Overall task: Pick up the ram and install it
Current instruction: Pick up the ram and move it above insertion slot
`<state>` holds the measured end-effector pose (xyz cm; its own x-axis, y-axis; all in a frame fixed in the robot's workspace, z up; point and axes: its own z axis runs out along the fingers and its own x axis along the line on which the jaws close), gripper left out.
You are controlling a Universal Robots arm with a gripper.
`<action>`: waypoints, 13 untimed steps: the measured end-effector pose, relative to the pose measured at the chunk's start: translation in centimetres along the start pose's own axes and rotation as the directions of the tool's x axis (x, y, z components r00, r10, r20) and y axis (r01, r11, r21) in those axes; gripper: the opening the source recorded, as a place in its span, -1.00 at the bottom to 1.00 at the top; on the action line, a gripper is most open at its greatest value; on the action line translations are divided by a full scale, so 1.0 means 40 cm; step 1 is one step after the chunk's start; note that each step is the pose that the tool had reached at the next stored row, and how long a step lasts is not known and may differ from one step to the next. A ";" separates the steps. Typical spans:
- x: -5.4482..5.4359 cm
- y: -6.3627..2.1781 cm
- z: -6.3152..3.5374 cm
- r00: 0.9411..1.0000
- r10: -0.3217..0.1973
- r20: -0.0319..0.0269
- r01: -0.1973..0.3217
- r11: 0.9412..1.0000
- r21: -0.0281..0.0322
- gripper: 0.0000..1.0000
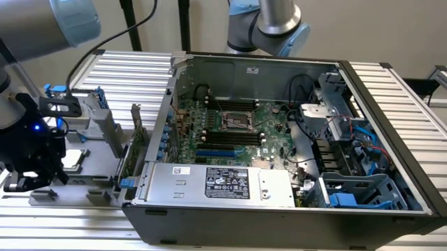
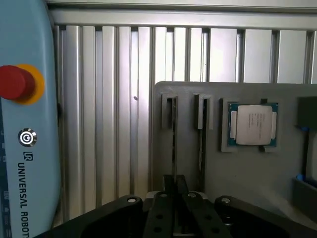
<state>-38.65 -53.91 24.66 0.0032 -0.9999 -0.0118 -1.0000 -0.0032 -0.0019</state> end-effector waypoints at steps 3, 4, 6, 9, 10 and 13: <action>-0.002 -0.002 -0.034 1.000 0.000 0.000 0.000 1.000 0.000 -0.73; -0.003 -0.003 -0.045 1.000 0.000 0.000 0.000 1.000 0.000 -0.73; -0.005 -0.006 -0.068 1.000 0.000 0.000 0.000 1.000 0.000 -0.73; -0.008 -0.016 -0.102 1.000 0.000 0.000 0.000 1.000 0.000 -0.73; -0.009 -0.021 -0.114 1.000 0.000 0.000 0.000 1.000 0.000 -0.73; -0.013 -0.039 -0.147 1.000 0.000 0.000 0.000 1.000 0.000 -0.73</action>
<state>-37.10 -53.44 30.56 0.0033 -0.9999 -0.0119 -1.0000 -0.0033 -0.0017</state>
